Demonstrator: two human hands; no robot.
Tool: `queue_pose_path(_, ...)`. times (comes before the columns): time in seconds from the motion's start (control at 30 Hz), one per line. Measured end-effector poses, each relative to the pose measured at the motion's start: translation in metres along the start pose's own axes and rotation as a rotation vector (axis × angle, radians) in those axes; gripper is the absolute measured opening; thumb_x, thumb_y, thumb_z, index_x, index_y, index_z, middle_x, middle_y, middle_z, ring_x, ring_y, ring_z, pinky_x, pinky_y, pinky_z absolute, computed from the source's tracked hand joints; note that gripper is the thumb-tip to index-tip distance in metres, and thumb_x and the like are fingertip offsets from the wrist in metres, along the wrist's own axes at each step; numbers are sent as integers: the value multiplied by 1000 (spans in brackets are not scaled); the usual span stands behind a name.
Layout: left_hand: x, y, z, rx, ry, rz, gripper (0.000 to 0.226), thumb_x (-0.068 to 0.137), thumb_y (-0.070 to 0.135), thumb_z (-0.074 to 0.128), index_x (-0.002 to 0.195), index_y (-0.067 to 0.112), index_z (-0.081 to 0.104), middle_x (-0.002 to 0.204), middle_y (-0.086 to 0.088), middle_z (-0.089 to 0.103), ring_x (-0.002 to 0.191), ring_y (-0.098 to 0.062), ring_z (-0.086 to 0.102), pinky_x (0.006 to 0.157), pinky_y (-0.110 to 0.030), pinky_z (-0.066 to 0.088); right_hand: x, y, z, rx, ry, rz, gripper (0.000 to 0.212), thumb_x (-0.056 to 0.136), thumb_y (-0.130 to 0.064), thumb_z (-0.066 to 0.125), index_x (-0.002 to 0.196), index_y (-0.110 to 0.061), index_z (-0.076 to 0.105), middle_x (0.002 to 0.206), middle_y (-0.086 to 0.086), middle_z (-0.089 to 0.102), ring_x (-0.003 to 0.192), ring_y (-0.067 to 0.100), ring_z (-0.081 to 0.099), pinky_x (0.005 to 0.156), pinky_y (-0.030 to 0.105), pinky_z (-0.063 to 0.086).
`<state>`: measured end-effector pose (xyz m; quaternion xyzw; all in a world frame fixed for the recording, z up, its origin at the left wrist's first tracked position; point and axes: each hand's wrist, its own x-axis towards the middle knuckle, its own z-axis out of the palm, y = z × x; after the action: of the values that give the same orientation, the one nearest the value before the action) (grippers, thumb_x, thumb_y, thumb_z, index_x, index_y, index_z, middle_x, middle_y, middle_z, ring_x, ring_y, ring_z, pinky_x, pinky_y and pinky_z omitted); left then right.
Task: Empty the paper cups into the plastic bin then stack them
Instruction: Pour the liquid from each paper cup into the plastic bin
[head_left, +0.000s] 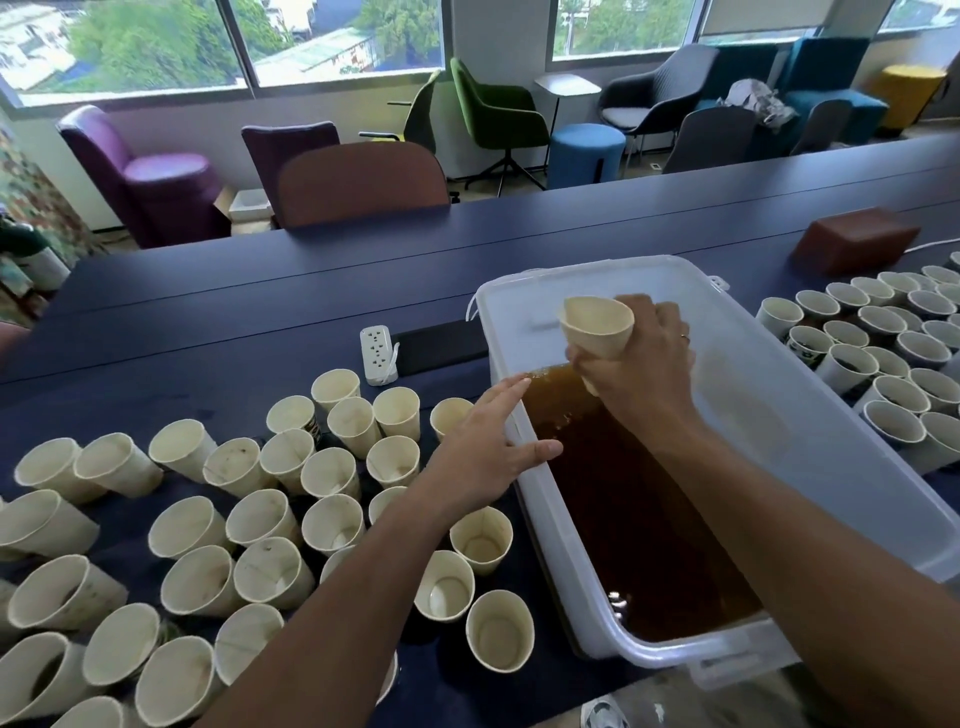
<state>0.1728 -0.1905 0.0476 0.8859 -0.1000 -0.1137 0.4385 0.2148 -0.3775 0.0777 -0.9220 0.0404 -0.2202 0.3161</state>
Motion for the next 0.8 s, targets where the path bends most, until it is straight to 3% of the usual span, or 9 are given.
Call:
queue_pose_path(0.07,-1,1,-7,-119,82,-1,81,87,45,75,154,42,30,143,7,54,94,-6,65,79,-16,50,-2,-21,-3,163,-15,-36,65,76,-38,84,128,-17,51,119,6,52,107,21,49,84,29,42)
queue_pose_path(0.17,-3,4,-23,-183,268,18,87,84,45,79,154,44,27,140,22,48,103,1,58,84,-22,46,-5,-52,-3,331,-114,-72,68,76,-41,84,130,-19,50,121,0,56,106,14,52,79,17,43)
queue_pose_path(0.3,-12,1,-50,-183,439,11,92,77,45,85,151,40,31,126,25,55,110,-1,58,91,-29,50,-8,-93,7,489,-284,-73,66,73,-43,86,121,-25,44,111,-9,58,100,10,58,75,20,51)
queue_pose_path(0.4,-27,-8,-64,-161,551,-34,81,75,42,86,138,45,36,110,31,56,101,11,58,80,-17,46,-11,-118,22,567,-446,-57,68,72,-45,86,120,-25,42,106,-16,57,96,8,61,77,35,59)
queue_pose_path(0.47,-37,-16,-71,-157,608,-73,75,75,42,85,132,47,37,107,29,58,96,16,56,74,-14,44,-12,-131,32,566,-553,-85,68,74,-46,84,122,-25,41,107,-17,58,96,6,61,80,34,59)
queue_pose_path(0.53,-51,-31,-81,-170,678,-132,73,77,47,83,133,44,38,109,23,61,96,10,59,75,-19,48,-16,-150,43,538,-672,-128,63,79,-56,75,123,-28,40,109,-16,58,97,4,61,79,26,57)
queue_pose_path(0.63,-75,-55,-97,-170,765,-191,67,80,48,80,133,39,41,111,20,61,97,3,61,80,-26,52,-24,-178,59,501,-802,-157,55,86,-71,50,123,-30,46,112,-10,61,95,10,65,78,28,56)
queue_pose_path(0.7,-93,-72,-106,-173,796,-219,60,82,46,78,129,40,41,108,24,60,96,9,58,78,-23,51,-31,-198,74,476,-839,-190,44,96,-64,43,116,-27,56,105,-8,65,86,12,68,70,27,53)
queue_pose_path(0.8,-122,-99,-121,-169,834,-263,57,82,40,78,126,41,42,105,27,57,97,8,58,73,-14,46,-42,-226,101,470,-835,-226,26,101,-42,51,97,-21,67,84,-2,70,66,11,66,59,22,49)
